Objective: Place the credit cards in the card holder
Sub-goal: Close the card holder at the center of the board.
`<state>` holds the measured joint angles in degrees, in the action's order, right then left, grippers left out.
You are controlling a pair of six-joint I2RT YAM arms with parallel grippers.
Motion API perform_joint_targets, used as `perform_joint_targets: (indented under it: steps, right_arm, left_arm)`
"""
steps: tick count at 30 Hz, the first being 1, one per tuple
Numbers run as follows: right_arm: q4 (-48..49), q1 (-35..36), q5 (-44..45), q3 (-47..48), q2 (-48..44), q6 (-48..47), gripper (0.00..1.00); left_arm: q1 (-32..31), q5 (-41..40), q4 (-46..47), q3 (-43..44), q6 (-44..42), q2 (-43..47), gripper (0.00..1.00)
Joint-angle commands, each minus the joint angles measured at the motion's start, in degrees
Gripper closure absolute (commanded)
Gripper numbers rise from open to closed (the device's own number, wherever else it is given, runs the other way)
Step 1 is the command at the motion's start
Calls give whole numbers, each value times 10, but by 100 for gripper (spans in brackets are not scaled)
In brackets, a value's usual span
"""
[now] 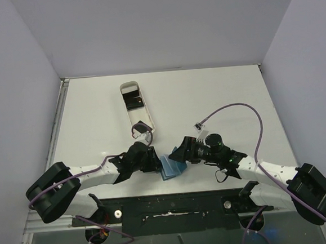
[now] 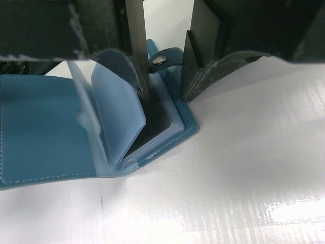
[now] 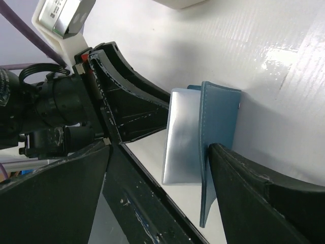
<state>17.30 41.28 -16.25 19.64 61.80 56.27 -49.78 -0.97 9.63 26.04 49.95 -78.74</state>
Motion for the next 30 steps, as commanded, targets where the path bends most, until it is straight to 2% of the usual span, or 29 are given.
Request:
perform_joint_targets:
  steps: [1,5,9,12,14,16,19,22,30]
  right_arm:
    - [39,17,-10,8,13,9,20]
    - [-18,34,25,35,23,-9,25]
    - [-71,51,79,44,16,-21,36]
    - [-122,52,119,54,17,-31,49]
    - [-151,55,143,58,15,-35,61]
    - [-168,55,161,56,12,-37,77]
    - [-179,55,179,54,2,-41,89]
    - [-199,55,193,62,1,-48,94]
    - [-226,56,215,61,-8,-42,95]
  left_arm:
    - [-2,18,36,6,5,-3,71]
    - [-2,28,45,7,8,1,71]
    - [-2,24,27,8,10,14,74]
    - [0,1,1,2,4,29,74]
    - [0,-3,-17,1,-5,38,74]
    - [1,-5,-38,4,-15,45,74]
    - [0,-10,-57,4,-29,57,74]
    - [0,-15,-70,1,-36,65,74]
    - [0,-8,-91,1,-37,79,74]
